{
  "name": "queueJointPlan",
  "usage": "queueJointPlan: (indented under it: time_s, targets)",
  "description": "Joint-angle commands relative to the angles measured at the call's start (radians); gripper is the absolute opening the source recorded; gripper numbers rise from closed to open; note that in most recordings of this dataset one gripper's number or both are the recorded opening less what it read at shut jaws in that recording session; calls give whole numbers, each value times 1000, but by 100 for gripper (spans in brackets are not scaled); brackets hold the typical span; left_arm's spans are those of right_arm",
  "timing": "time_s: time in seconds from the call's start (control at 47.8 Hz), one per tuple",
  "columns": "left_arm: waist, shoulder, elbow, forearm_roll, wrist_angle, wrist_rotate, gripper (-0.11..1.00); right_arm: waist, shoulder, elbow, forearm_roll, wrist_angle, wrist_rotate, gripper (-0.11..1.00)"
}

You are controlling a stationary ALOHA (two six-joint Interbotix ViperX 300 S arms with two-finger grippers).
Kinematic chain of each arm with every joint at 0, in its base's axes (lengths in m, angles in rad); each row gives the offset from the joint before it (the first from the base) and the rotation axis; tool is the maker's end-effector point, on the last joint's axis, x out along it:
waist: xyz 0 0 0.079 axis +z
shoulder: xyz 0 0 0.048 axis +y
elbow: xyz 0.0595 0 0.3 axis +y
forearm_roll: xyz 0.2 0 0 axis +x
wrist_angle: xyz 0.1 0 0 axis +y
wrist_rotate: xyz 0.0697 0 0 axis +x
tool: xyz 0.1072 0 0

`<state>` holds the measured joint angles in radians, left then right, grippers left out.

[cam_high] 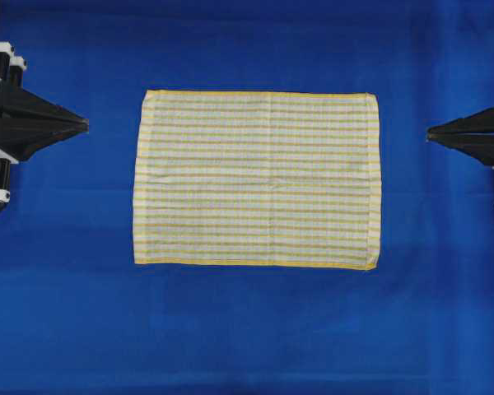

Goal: Fold the yellow towel.
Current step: 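Move both grippers to the towel's top corners and pinch them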

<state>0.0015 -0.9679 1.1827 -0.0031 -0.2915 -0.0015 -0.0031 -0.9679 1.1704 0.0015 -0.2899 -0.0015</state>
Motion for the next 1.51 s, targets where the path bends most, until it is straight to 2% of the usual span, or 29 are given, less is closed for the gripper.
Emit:
queueJointPlan:
  time_s: [0.0, 0.209, 0.606, 0.669, 0.857, 0.899, 0.941, 1.087, 1.255, 1.485]
  targets:
    - [3, 14, -14, -35, 14, 17, 0, -2, 15, -26, 3, -2, 6, 0]
    - [29, 57, -9, -34, 29, 60, 0, -37, 87, -87, 28, 163, 12, 0]
    - [222, 327, -5, -43, 8, 66, 3, -218, 302, -95, 89, 221, 21, 2]
    - [239, 370, -5, -49, -6, 63, 15, -249, 342, -95, 94, 227, 21, 12]
    - [282, 525, -18, -51, -41, 55, 71, -341, 454, -94, 103, 225, 21, 65]
    - [296, 561, -25, -51, -48, 55, 81, -354, 472, -91, 103, 222, 20, 71]
    - [310, 598, -29, -51, -54, 55, 86, -371, 499, -89, 103, 215, 20, 71]
    - [365, 742, -52, -51, -95, 55, 79, -405, 580, -83, 104, 163, 20, 63]
    - [416, 868, -83, -51, -101, 58, 79, -437, 693, -86, 103, 123, 20, 64]
    - [451, 971, -98, -51, -132, 61, 79, -454, 819, -84, 112, 55, 20, 64]
